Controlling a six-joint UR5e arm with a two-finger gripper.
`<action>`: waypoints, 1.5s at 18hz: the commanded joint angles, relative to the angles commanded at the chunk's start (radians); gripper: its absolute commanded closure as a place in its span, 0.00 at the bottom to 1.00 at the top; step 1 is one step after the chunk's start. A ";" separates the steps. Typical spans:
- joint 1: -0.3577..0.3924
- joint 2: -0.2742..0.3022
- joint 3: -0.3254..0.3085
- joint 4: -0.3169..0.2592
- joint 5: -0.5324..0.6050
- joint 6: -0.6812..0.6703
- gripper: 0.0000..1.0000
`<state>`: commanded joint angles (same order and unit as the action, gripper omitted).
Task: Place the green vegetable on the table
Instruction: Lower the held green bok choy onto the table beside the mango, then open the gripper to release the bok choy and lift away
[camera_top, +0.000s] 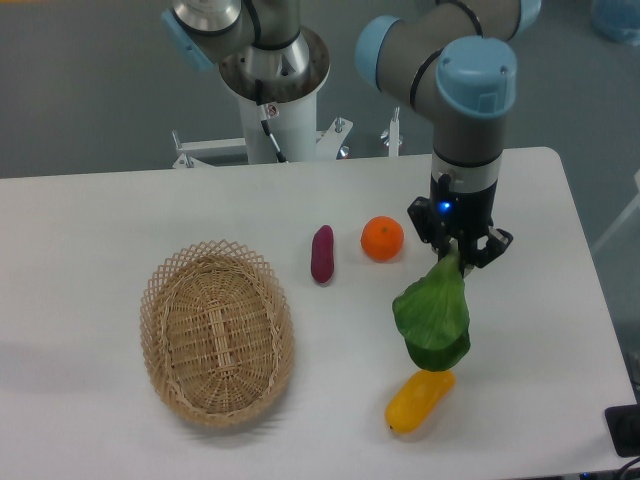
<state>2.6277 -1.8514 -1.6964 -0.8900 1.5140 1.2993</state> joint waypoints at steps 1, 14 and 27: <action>0.000 -0.014 -0.014 0.029 0.012 0.006 0.79; 0.075 -0.117 -0.147 0.166 0.098 0.388 0.79; 0.074 -0.118 -0.186 0.184 0.092 0.380 0.00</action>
<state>2.7013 -1.9696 -1.8822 -0.7056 1.6061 1.6797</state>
